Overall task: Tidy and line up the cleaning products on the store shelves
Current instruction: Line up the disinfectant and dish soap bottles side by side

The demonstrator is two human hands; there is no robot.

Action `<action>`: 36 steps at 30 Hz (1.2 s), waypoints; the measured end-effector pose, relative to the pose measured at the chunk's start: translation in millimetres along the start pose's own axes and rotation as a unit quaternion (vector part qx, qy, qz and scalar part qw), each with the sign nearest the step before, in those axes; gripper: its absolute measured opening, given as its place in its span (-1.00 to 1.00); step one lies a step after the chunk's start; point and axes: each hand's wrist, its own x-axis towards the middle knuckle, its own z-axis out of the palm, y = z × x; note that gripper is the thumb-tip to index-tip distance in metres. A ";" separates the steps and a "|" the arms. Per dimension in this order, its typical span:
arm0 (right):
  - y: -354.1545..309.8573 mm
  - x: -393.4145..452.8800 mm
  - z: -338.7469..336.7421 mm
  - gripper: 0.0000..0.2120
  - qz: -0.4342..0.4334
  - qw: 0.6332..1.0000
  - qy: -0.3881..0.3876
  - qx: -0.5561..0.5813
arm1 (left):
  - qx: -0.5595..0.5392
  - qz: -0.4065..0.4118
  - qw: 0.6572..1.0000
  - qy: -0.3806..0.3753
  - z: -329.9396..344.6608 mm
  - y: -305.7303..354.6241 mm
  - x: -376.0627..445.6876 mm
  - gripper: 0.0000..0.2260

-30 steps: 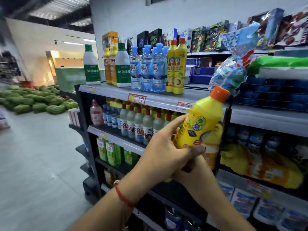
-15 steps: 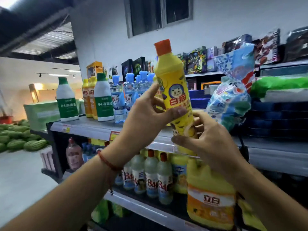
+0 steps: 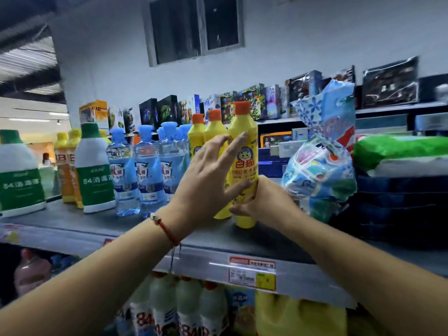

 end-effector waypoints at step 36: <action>-201.2 -1.8 115.0 -0.22 -0.195 0.946 -0.099 -0.237 | 0.154 -0.113 0.954 -0.230 -139.7 -247.7 -127.4 -0.34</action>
